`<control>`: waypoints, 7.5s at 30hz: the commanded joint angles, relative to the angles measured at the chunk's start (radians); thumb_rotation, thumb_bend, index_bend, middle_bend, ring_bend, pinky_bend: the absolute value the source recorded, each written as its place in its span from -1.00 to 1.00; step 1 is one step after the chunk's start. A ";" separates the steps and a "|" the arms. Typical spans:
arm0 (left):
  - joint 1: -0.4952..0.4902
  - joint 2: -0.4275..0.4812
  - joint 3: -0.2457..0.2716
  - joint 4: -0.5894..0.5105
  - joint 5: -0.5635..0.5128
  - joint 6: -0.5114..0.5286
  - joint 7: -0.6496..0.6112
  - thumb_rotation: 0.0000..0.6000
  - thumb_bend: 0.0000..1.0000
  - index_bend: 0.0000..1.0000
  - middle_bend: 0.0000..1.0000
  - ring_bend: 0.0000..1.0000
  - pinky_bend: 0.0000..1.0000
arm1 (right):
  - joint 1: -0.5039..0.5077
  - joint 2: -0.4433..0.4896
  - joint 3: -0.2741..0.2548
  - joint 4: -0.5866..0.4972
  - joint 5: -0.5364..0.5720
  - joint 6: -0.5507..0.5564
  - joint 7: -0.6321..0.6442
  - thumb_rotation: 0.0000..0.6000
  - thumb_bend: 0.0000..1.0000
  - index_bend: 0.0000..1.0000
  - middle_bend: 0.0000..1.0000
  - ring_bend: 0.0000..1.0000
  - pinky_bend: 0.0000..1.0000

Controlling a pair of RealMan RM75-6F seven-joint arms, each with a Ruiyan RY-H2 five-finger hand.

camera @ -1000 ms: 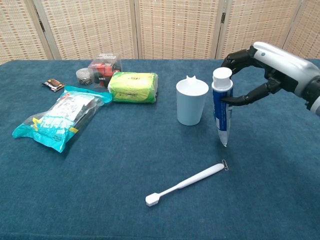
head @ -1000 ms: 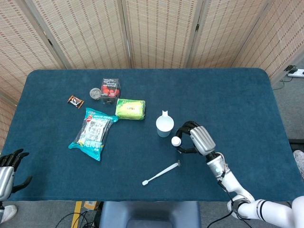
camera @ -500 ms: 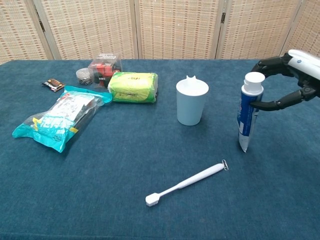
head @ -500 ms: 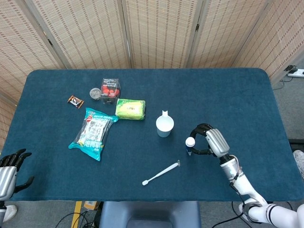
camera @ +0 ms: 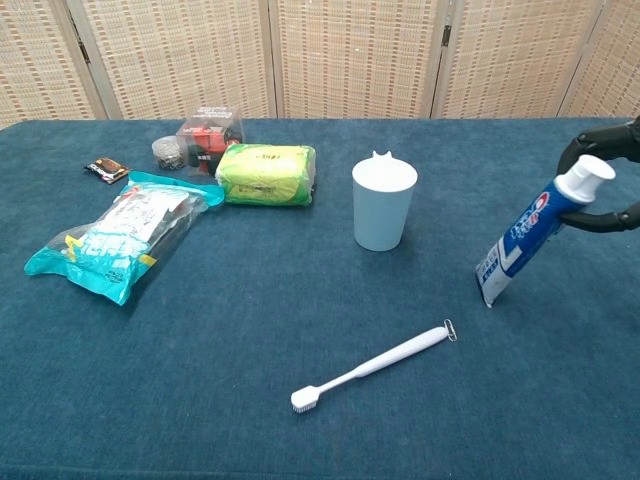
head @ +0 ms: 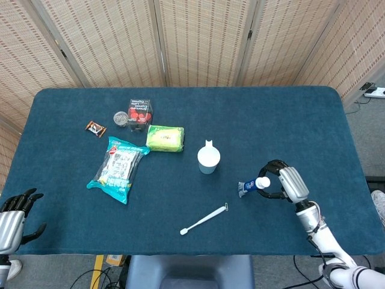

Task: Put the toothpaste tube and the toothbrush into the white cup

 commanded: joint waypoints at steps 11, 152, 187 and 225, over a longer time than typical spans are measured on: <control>-0.005 -0.004 0.000 -0.003 -0.011 -0.012 0.015 1.00 -0.37 -0.56 -0.70 -0.62 -0.62 | -0.029 0.245 -0.054 -0.132 0.015 -0.099 -0.053 1.00 -0.16 -1.00 -0.79 -0.92 -0.82; 0.025 0.017 0.007 0.025 -0.057 -0.022 -0.048 1.00 -0.37 -0.57 -0.75 -0.62 -0.62 | 0.332 -0.246 0.344 -0.034 0.315 -0.285 -0.182 1.00 0.00 0.34 0.03 -0.33 -0.49; 0.023 0.022 0.012 0.025 -0.077 -0.057 -0.045 1.00 -0.37 -0.58 -0.78 -0.62 -0.62 | 0.331 -0.360 0.241 0.269 0.179 -0.252 0.025 1.00 -0.58 -0.97 -0.56 -0.74 -0.87; -0.002 0.033 0.004 -0.037 -0.063 -0.057 0.013 1.00 -0.37 -0.58 -0.78 -0.62 -0.62 | 0.188 0.076 -0.071 -0.310 -0.196 -0.149 -0.405 1.00 -0.47 -0.05 -0.03 -0.19 -0.03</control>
